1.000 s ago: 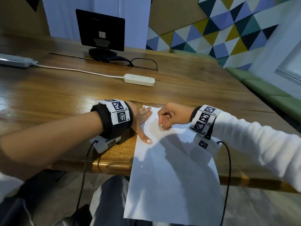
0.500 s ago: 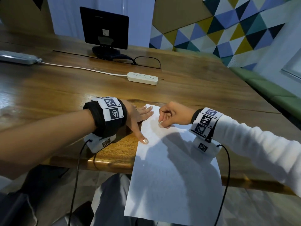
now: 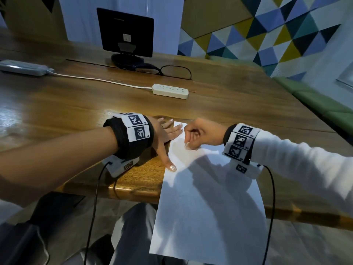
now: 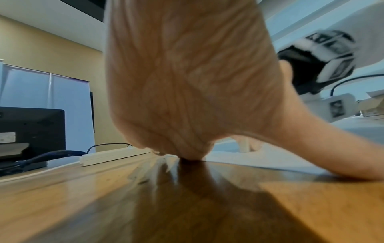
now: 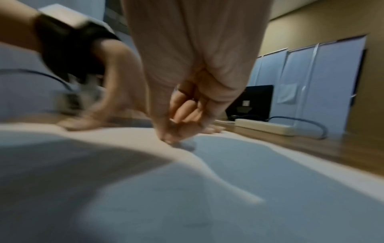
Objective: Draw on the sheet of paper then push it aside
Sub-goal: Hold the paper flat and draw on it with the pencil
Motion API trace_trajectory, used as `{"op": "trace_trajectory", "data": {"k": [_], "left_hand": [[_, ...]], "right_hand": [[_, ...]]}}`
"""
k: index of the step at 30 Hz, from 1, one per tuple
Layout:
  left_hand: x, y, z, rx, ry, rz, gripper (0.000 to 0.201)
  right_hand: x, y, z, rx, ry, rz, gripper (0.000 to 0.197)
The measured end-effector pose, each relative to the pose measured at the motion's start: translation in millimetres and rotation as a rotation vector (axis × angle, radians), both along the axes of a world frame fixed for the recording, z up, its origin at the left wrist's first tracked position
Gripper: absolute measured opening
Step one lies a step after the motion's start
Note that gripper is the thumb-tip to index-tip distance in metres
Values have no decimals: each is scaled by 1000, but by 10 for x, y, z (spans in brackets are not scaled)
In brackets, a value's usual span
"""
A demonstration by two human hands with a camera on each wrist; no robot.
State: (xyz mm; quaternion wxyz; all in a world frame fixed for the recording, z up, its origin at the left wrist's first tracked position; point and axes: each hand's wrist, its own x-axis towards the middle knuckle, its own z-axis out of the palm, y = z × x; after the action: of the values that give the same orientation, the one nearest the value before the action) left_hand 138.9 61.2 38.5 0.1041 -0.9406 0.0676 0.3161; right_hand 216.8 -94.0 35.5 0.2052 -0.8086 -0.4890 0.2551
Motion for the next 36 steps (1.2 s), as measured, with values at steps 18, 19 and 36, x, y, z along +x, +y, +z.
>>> {"op": "trace_trajectory", "data": {"k": [18,19,36], "left_hand": [[-5,29,3,-33,29,68,128],[-5,34,-4,-32,29,65,128],[26,46,-19,-7,83,130,121]], "right_hand": [[-122,243,32,-19,-38,71,12],[-158,218,10,-43,-20,94,12],[-204,315,15,11,-60,97,10]]}}
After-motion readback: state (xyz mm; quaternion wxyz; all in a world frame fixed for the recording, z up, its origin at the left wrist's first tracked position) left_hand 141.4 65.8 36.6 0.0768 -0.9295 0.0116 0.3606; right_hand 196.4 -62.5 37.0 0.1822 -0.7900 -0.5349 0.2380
